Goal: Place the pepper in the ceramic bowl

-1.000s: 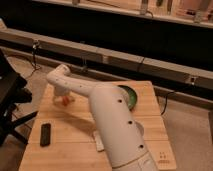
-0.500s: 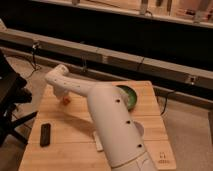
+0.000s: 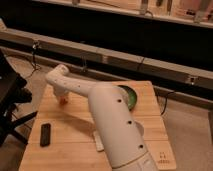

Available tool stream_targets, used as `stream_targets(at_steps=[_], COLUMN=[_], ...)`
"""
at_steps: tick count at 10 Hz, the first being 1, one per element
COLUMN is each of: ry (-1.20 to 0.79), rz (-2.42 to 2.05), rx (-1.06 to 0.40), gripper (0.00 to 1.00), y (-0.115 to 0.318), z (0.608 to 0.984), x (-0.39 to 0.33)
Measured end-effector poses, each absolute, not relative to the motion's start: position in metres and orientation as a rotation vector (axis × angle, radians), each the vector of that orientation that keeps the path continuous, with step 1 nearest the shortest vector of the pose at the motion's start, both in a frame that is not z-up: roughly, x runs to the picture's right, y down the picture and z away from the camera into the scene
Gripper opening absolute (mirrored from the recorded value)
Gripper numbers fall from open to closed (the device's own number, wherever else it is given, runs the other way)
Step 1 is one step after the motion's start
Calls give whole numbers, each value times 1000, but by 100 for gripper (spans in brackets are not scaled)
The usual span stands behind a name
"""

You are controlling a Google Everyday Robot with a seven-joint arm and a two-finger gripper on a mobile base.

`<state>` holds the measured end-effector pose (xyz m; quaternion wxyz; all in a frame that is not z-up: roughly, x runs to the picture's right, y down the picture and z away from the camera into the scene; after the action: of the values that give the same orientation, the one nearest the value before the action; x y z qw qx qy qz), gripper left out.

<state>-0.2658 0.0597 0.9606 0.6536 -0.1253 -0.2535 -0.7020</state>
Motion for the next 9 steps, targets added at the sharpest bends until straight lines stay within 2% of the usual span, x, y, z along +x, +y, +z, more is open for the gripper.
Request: stream_targets(at_steps=[5,9], ry=[-574,-570], rz=[-1596,-1602], rx=[-262,-246], gripper=[8,8], y=[50,28], z=[951,927], x=[-256,-245])
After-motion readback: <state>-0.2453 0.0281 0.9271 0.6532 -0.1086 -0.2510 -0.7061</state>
